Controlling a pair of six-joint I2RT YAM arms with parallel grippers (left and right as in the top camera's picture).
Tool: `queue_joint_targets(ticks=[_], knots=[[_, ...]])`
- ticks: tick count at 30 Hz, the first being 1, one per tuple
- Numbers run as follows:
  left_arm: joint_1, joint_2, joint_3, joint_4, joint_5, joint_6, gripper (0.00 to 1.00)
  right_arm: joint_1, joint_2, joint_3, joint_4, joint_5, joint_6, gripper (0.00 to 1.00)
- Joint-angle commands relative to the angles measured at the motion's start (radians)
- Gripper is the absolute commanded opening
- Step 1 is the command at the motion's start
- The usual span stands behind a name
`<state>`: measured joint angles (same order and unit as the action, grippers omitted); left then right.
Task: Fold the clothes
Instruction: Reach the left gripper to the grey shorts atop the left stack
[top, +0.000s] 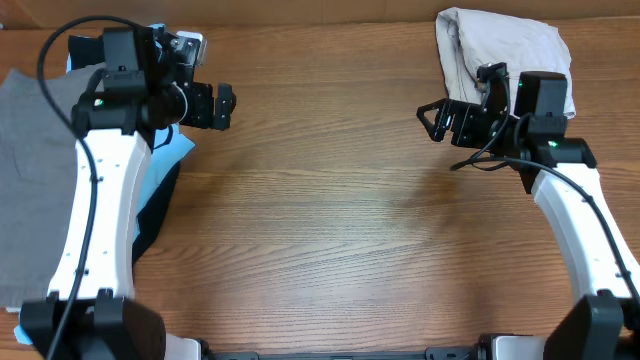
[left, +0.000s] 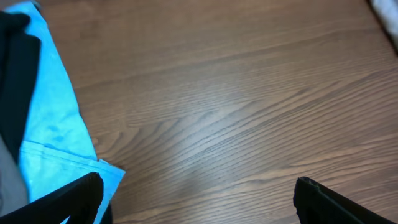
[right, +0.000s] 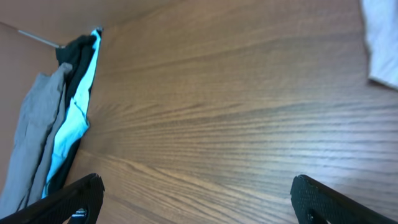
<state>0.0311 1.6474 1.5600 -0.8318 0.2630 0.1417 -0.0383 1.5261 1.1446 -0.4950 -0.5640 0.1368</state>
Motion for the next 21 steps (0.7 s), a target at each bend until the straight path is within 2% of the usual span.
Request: queue_joint_targets(ticks=[1,8,14,17,21], knots=[[0.034,0.081,0.057,-0.009,0.015,0.008,1.0,0.005,0.003,0.028,-0.003,-0.04,-0.011,1.0],[0.17,0.256,0.272,-0.091,-0.076,0.016,1.0,0.005,0.003,0.028,-0.046,-0.021,-0.011,1.0],[0.279,0.333,0.303,-0.07,-0.143,0.011,0.99,0.005,0.003,0.028,-0.091,-0.021,-0.011,1.0],[0.327,0.379,0.303,-0.077,-0.173,0.011,0.95,0.005,0.003,0.028,-0.104,-0.021,-0.011,1.0],[0.375,0.435,0.303,-0.1,-0.199,0.01,0.84,0.005,0.003,0.028,-0.114,-0.021,-0.01,1.0]])
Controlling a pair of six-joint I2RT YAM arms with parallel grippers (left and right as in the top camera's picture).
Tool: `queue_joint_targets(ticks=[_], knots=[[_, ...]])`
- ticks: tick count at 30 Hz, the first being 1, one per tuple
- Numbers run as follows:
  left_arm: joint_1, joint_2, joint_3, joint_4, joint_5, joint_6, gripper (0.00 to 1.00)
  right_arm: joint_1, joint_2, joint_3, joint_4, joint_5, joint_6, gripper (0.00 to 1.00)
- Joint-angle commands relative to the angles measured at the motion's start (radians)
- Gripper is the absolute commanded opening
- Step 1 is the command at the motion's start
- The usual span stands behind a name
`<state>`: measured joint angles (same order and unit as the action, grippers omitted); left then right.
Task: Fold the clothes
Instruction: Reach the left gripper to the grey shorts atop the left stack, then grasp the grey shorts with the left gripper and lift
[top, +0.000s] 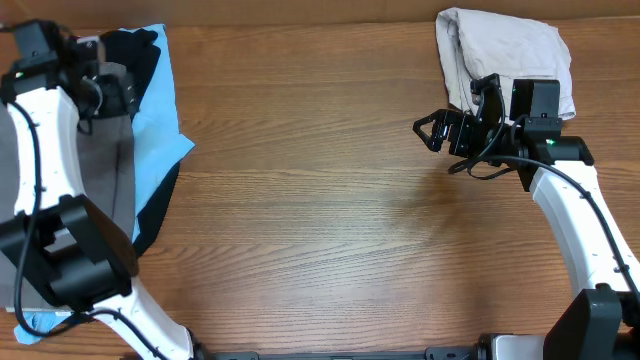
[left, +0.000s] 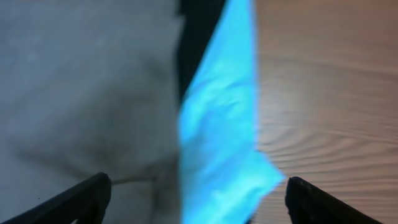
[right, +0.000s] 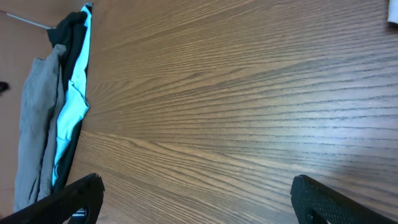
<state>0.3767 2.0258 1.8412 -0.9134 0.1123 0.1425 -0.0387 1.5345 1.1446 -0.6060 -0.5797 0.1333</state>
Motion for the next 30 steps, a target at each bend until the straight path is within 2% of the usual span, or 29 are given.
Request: queue_joint_targets(ticks=[1,5,7,14,21,30], knots=[[0.037,0.065,0.021,-0.034,-0.049,0.006,0.81,0.005,-0.005,0.028,-0.006,-0.006,-0.006,0.99],[0.054,0.089,0.02,-0.134,-0.076,0.0,0.63,0.005,-0.005,0.028,-0.019,-0.006,-0.003,0.95],[0.057,0.094,0.02,-0.182,-0.109,0.0,0.59,0.005,-0.005,0.028,-0.029,-0.006,-0.003,0.94],[0.059,0.096,-0.016,-0.232,-0.206,0.0,0.59,0.005,-0.005,0.028,-0.056,-0.006,-0.003,0.93],[0.069,0.097,-0.073,-0.158,-0.197,0.034,0.61,0.005,-0.005,0.028,-0.058,-0.006,-0.004,0.93],[0.069,0.097,-0.137,-0.091,-0.198,0.064,0.55,0.005,-0.005,0.028,-0.066,-0.006,-0.004,0.94]])
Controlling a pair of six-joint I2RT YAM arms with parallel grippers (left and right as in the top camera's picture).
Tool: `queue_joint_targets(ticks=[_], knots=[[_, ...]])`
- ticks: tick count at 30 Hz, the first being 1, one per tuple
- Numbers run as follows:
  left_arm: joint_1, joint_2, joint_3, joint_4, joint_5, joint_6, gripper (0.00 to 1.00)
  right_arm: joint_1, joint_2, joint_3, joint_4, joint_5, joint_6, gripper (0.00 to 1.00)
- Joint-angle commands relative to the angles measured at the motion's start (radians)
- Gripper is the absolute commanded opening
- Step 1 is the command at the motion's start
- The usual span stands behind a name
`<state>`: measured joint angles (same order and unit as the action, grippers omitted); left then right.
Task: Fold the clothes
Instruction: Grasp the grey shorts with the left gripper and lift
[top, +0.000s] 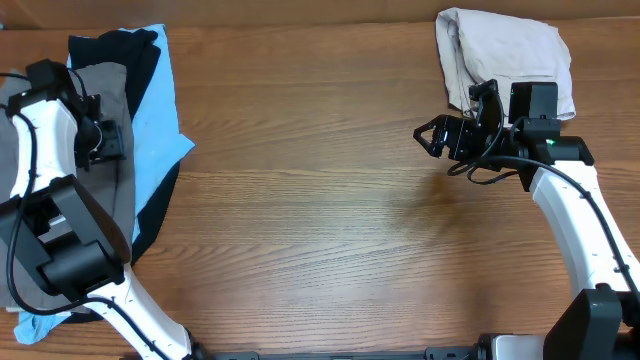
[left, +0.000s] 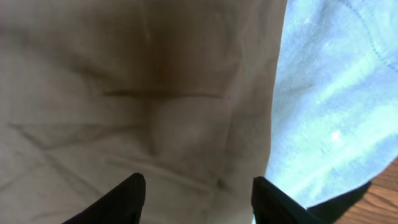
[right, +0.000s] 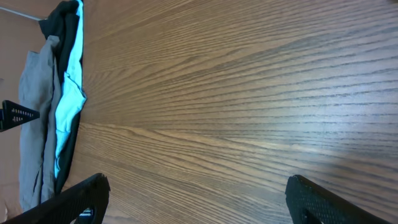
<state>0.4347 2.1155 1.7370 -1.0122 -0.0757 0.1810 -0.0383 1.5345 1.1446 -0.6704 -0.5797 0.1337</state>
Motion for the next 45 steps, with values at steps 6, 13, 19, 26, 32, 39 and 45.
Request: queue_joint_targets(ticks=[6,13,19,26,32,39,45], knots=[[0.011,0.007,-0.047,0.016,-0.01,0.025,0.41,0.005,-0.005,0.027,-0.02,-0.006,-0.005,0.94],[0.011,0.007,-0.072,0.034,-0.01,0.025,0.36,0.005,-0.005,0.027,-0.019,-0.005,-0.008,0.94],[0.011,0.007,-0.075,0.039,-0.01,0.021,0.29,0.005,-0.005,0.027,-0.016,-0.005,-0.008,0.94],[0.011,0.007,-0.088,0.057,-0.009,0.013,0.38,0.005,-0.005,0.027,-0.016,-0.005,-0.008,0.94],[0.011,0.008,-0.092,0.064,-0.009,0.013,0.26,0.005,-0.005,0.027,-0.016,-0.006,-0.008,0.94],[0.011,0.04,-0.099,0.064,-0.009,-0.005,0.19,0.005,-0.005,0.027,-0.016,-0.006,-0.007,0.94],[0.01,0.048,-0.09,0.055,-0.006,-0.04,0.04,0.005,-0.005,0.027,-0.016,-0.005,-0.007,0.93]])
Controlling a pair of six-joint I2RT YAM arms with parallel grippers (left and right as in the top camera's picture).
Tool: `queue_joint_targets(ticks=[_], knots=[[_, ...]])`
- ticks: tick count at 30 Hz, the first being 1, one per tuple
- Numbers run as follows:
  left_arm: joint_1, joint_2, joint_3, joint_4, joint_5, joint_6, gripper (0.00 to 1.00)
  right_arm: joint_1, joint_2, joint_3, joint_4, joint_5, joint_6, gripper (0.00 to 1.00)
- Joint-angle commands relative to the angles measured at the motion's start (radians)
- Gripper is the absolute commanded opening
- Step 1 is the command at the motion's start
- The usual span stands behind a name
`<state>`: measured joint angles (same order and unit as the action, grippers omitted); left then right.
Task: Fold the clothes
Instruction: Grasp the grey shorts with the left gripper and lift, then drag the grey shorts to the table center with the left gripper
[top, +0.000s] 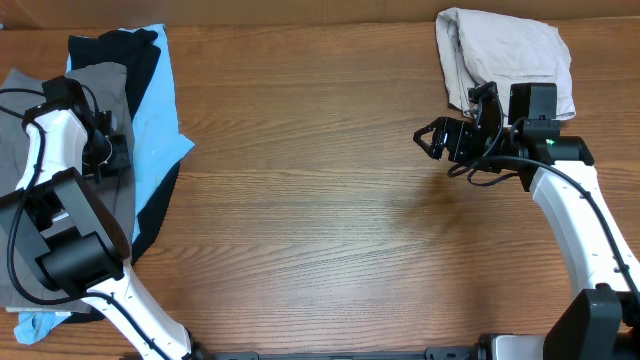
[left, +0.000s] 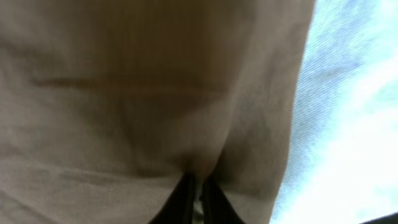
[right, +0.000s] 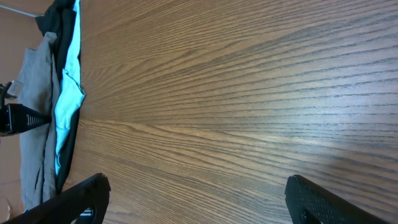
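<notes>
A pile of clothes lies at the table's left: a grey garment (top: 30, 150) on top, a light blue one (top: 155, 110) and a black one (top: 150, 215) beneath. My left gripper (top: 112, 150) sits on the pile's right part, shut on a pinch of the grey garment (left: 155, 93); its fingers (left: 185, 196) are pressed together with cloth puckered between them. A folded beige cloth (top: 505, 50) lies at the far right. My right gripper (top: 432, 135) hovers open beside it, over bare wood (right: 236, 93), holding nothing.
The wooden table (top: 340, 220) spreads between the two arms. A bit of blue cloth (top: 30, 325) pokes out at the pile's near left corner. The pile shows as a thin strip (right: 56, 106) at the left of the right wrist view.
My left gripper was open, pressed over the grey garment; now it is shut on a fold of it. The right arm has barely moved.
My left gripper was open over bare wood beside the pile's blue edge. It then stood over the grey and blue cloth at the far left, then came down open on the grey garment, and now pinches it. The right gripper stayed open near the beige cloth.
</notes>
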<state>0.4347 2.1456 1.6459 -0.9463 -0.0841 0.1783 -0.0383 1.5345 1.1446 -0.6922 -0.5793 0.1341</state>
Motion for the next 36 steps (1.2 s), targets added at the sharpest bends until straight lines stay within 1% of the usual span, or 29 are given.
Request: queue_joint_targets(ticks=[1,3,4,10,14,16,18,21,26,30,33,36], knots=[[0.007,0.018,0.015,-0.025,0.018,-0.071,0.04,0.005,-0.005,0.027,0.006,-0.006,-0.008,0.93],[-0.002,0.018,0.056,-0.073,0.085,-0.108,0.04,0.005,-0.005,0.027,0.01,-0.006,-0.008,0.93],[-0.008,0.018,0.091,-0.116,0.132,-0.108,0.04,0.005,-0.005,0.027,0.018,-0.006,-0.007,0.93],[-0.076,0.018,0.313,-0.359,0.311,-0.108,0.04,0.005,-0.005,0.027,0.033,-0.006,-0.003,0.89],[-0.172,0.018,0.477,-0.528,0.441,-0.104,0.04,0.005,-0.005,0.027,0.036,-0.006,0.007,0.87],[-0.232,0.018,0.534,-0.572,0.498,-0.104,0.04,0.003,-0.005,0.027,0.045,-0.007,0.033,0.87],[-0.311,0.018,0.576,-0.583,0.558,-0.106,0.04,0.003,-0.006,0.028,0.06,-0.007,0.058,0.86],[-0.441,0.018,0.584,-0.534,0.636,-0.14,0.04,-0.016,-0.013,0.045,0.057,-0.009,0.094,0.86],[-0.662,0.039,0.582,-0.39,0.661,-0.195,0.04,-0.114,-0.048,0.114,-0.001,-0.045,0.107,0.85],[-0.837,0.071,0.582,-0.208,0.653,-0.238,0.04,-0.231,-0.083,0.2,-0.102,-0.051,0.103,0.85],[-0.942,0.106,0.582,-0.064,0.65,-0.291,0.04,-0.32,-0.11,0.245,-0.153,-0.051,0.102,0.86],[-1.014,0.146,0.582,0.037,0.65,-0.317,0.04,-0.377,-0.129,0.258,-0.172,-0.051,0.101,0.87]])
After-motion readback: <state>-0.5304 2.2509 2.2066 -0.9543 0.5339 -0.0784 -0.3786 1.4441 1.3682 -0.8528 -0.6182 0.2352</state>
